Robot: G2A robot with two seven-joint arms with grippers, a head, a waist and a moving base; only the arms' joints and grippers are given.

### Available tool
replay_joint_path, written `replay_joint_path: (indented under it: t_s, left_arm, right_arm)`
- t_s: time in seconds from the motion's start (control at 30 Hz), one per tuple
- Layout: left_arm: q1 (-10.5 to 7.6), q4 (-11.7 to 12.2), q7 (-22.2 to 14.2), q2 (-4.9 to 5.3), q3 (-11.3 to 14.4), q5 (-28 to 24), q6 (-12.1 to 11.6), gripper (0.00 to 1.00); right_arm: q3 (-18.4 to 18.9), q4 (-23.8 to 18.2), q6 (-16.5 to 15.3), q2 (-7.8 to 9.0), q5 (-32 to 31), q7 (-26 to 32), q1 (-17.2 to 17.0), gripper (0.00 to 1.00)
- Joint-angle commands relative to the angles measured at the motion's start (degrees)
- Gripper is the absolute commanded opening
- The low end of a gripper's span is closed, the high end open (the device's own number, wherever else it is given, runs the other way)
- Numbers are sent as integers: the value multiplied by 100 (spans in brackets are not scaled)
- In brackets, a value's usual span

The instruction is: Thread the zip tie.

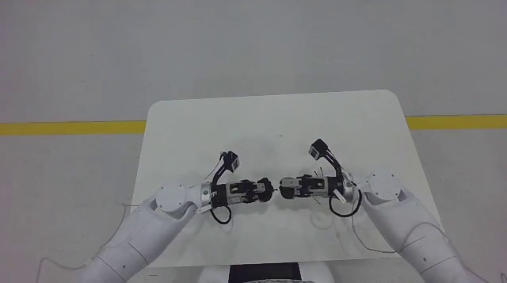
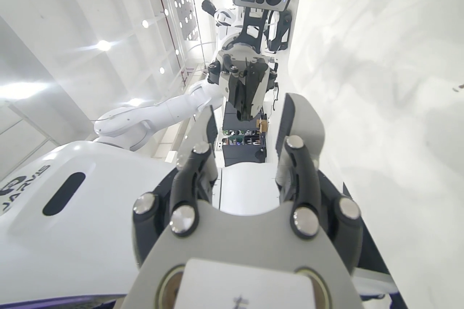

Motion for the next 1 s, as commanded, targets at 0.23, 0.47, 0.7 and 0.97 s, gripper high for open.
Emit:
replay_joint_path:
  t_s: [0.23,0.47,0.7,0.97]
  left_arm:
    - [136,-323,92,72,-254,531,-159,0]
    - [139,-316,131,72,-255,538,-144,0]
    - [444,-852,1449,185,-651,2124,-159,0]
    - [1041,-1477,2443,285,-1166,2925,-159,0]
  right_arm:
    - [480,-176,25,110,-55,-323,-273,100]
    - [480,-176,25,110,-55,-323,-273,100]
    - [607,-413,76,170,-1018,-656,-257,100]
    - [937,-1678,768,370,-3391,-899,-605,100]
